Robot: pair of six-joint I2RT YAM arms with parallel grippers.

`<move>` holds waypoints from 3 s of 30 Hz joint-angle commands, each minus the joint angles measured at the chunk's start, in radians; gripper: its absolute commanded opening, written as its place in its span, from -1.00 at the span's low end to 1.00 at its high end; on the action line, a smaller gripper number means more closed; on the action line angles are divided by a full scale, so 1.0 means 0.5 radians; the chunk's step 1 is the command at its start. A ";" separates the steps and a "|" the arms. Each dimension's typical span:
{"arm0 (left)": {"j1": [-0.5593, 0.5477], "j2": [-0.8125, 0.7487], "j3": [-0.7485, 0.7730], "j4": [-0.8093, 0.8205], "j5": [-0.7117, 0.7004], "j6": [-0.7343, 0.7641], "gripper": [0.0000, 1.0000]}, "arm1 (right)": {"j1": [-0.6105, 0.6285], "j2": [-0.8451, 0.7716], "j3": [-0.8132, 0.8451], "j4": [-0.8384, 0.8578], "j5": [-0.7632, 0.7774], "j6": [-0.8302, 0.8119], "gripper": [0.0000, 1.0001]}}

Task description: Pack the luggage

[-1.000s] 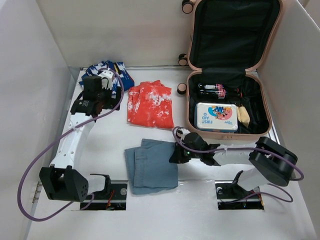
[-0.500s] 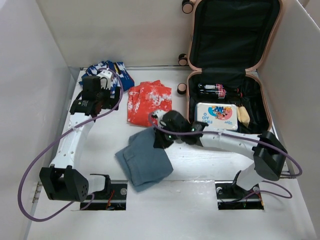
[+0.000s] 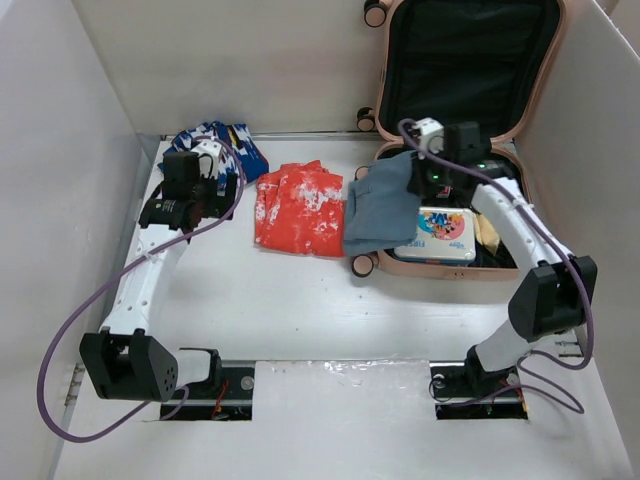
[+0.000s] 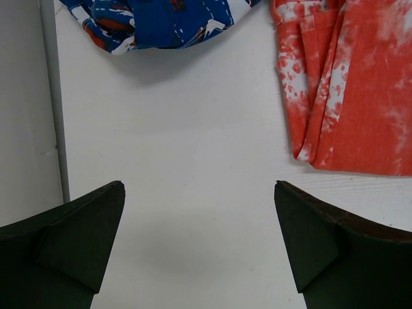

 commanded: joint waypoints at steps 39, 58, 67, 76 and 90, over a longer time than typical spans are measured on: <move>0.009 0.533 0.356 0.050 -0.112 0.067 1.00 | -0.967 0.529 0.052 0.694 -0.448 0.161 0.25; 0.135 0.684 0.359 0.195 0.041 -0.181 1.00 | 0.413 0.233 0.647 0.232 0.608 0.145 1.00; 0.220 0.350 0.114 0.244 -0.029 -0.157 1.00 | 0.628 0.924 0.982 0.270 0.368 0.571 1.00; 0.316 0.101 -0.052 0.247 -0.048 -0.096 1.00 | 0.708 1.188 0.823 0.313 0.650 1.025 1.00; 0.337 -0.012 -0.092 0.247 0.099 -0.096 1.00 | 0.708 1.473 0.583 0.671 0.258 1.329 1.00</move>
